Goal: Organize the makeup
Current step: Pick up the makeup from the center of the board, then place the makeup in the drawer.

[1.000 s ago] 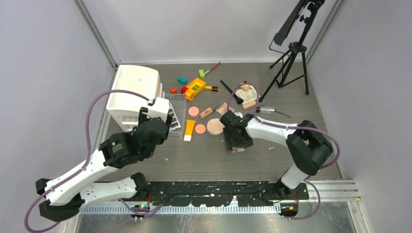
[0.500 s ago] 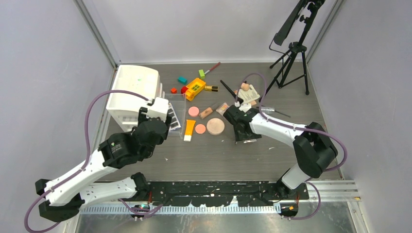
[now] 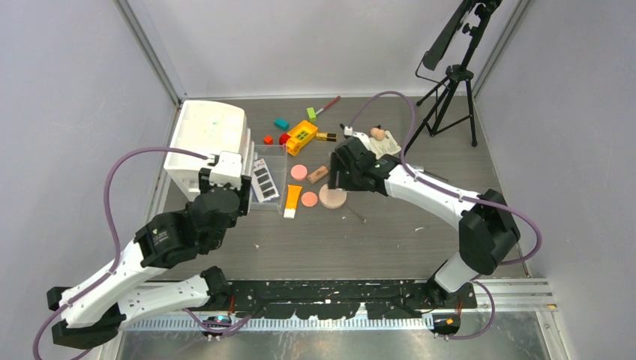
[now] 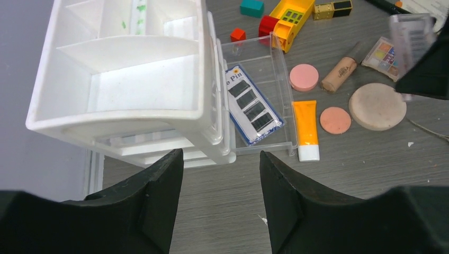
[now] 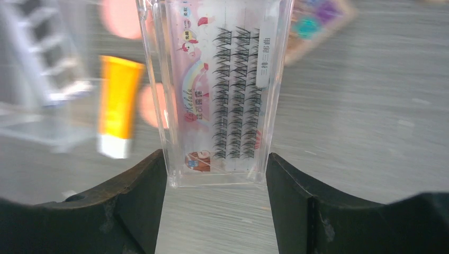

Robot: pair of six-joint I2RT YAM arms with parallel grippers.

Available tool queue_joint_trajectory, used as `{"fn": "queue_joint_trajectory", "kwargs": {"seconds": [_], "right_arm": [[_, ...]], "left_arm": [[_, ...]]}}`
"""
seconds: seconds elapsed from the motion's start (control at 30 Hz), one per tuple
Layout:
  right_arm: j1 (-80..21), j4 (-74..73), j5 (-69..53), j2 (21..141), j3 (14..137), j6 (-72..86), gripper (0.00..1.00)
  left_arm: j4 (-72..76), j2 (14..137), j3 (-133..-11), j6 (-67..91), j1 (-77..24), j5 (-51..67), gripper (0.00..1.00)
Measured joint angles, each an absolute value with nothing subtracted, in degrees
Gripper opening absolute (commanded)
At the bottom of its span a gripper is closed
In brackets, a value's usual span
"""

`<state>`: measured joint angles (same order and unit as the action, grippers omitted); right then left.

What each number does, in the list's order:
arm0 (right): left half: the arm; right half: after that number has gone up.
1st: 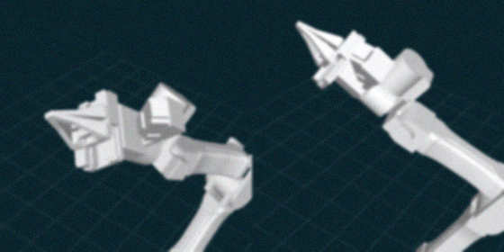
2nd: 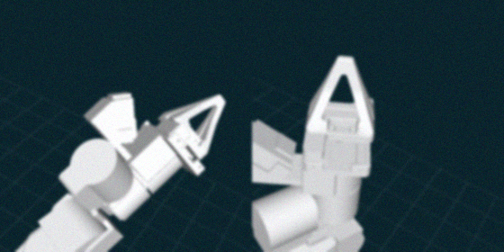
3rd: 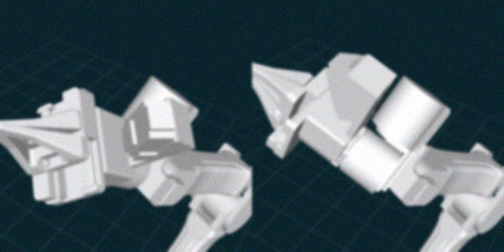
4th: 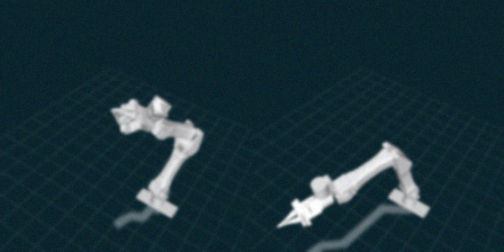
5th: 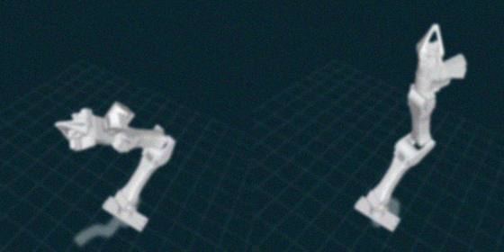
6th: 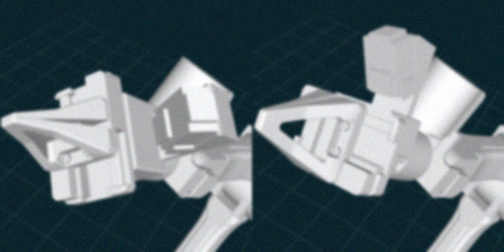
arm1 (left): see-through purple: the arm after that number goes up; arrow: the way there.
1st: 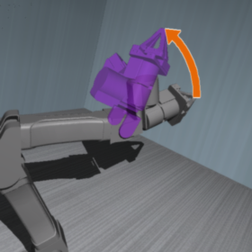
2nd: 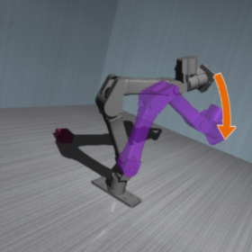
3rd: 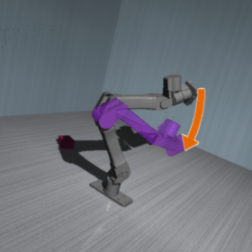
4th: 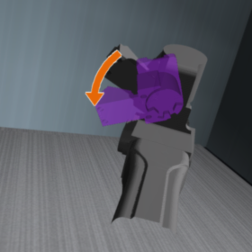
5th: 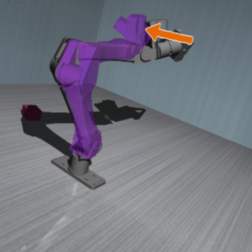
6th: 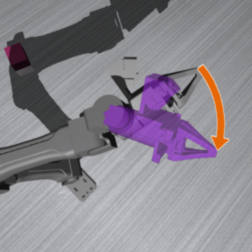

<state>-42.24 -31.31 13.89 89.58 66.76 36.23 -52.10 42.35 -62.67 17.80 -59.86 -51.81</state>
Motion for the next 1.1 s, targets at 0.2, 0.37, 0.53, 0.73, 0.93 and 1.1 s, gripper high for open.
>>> {"fn": "queue_joint_trajectory", "kwargs": {"seconds": [0.2,0.37,0.53,0.73,0.93,1.1], "right_arm": [[-45.32,-18.2,1.37,100.92,78.67,42.48,0.5],[-47.83,-11.35,-4.19,113.01,88.99,48.36,0.51],[-49.06,-10.48,-7.11,123.17,98.96,52.18,0.51],[-49.65,-13.76,-6.11,128.6,105.32,53.76,0.51],[-50.04,-18.65,-0.38,128.6,105.54,53.71,0.53],[-50.13,-21.43,1.19,128.6,106.65,53.65,0.66]], "left_arm": [[-52.12,38.92,-62.17,19.0,-59.86,-53.52,0.58],[-52.1,35.86,-61.63,19.51,-59.83,-55.13,0.58],[-52.16,36.93,-61.63,20.51,-59.81,-56.27,0.6],[-52.16,37.63,-61.63,20.78,-59.81,-56.47,0.62],[-52.14,36.58,-61.63,20.82,-59.79,-56.49,0.63],[-52.16,36.67,-61.63,20.82,-59.79,-56.49,0.62]]}}
